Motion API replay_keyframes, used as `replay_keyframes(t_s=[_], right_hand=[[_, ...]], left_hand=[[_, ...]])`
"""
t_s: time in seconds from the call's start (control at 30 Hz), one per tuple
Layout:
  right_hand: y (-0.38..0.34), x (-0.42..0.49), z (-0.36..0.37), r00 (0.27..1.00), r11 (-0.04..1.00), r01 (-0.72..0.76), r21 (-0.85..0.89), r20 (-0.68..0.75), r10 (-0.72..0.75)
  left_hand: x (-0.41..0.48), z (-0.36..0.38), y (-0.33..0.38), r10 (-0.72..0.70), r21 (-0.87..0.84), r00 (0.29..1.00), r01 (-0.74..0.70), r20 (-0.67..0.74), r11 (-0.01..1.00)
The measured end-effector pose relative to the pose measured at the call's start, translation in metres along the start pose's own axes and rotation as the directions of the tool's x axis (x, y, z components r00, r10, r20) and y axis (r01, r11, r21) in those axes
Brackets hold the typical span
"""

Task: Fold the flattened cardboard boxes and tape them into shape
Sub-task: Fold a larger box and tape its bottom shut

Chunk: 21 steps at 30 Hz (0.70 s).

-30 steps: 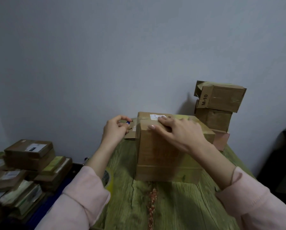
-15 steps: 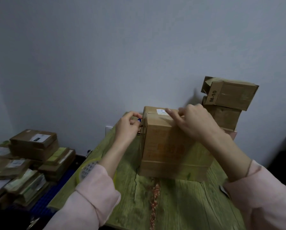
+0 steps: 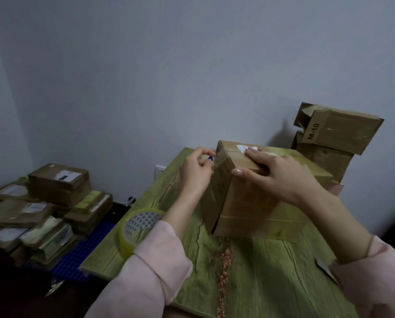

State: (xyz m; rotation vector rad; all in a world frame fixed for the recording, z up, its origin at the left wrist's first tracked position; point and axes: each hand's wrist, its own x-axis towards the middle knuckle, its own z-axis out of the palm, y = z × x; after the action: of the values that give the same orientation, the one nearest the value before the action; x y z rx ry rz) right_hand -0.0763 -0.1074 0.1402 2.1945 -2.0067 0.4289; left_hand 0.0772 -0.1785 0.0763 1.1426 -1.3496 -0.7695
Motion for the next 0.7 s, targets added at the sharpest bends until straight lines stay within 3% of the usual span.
replay_keyframes(t_s=[0.13,0.2,0.27,0.37,0.47,0.53,0.63,0.7], right_hand=[[0.0,0.0,0.003,1.0,1.0,0.027,-0.004,-0.014,-0.028],[-0.003,-0.001,0.004,0.999,0.999,0.033,-0.005,-0.023,-0.033],[-0.005,-0.003,0.004,0.999,0.999,0.038,-0.013,-0.037,-0.038],[-0.006,-0.003,0.005,0.998,0.999,0.046,-0.029,-0.038,-0.047],[-0.004,0.001,0.007,0.998,0.998,0.051,-0.039,-0.029,-0.052],[-0.004,0.001,0.007,0.998,0.997,0.058,-0.043,-0.021,-0.059],[-0.002,0.0,0.005,0.999,0.998,0.054,-0.039,0.008,-0.053],[-0.001,0.0,0.004,0.998,0.996,0.06,-0.061,0.023,-0.059]], left_hand=[[-0.008,0.012,-0.003,0.039,0.027,0.996,-0.037,-0.082,0.999],[-0.015,0.017,-0.003,0.14,0.08,0.979,-0.13,-0.145,0.988],[-0.017,0.024,-0.005,0.305,0.181,0.935,-0.273,-0.182,0.945],[-0.017,0.027,-0.007,0.387,0.392,0.916,-0.319,-0.106,0.863],[-0.023,0.02,-0.008,0.358,0.631,0.932,-0.309,0.054,0.711],[-0.029,0.015,-0.003,0.304,0.684,0.942,-0.316,0.143,0.657],[-0.02,0.003,0.016,0.171,0.694,0.974,-0.224,0.145,0.685],[-0.007,-0.004,0.032,0.137,0.584,0.987,-0.157,0.08,0.797]])
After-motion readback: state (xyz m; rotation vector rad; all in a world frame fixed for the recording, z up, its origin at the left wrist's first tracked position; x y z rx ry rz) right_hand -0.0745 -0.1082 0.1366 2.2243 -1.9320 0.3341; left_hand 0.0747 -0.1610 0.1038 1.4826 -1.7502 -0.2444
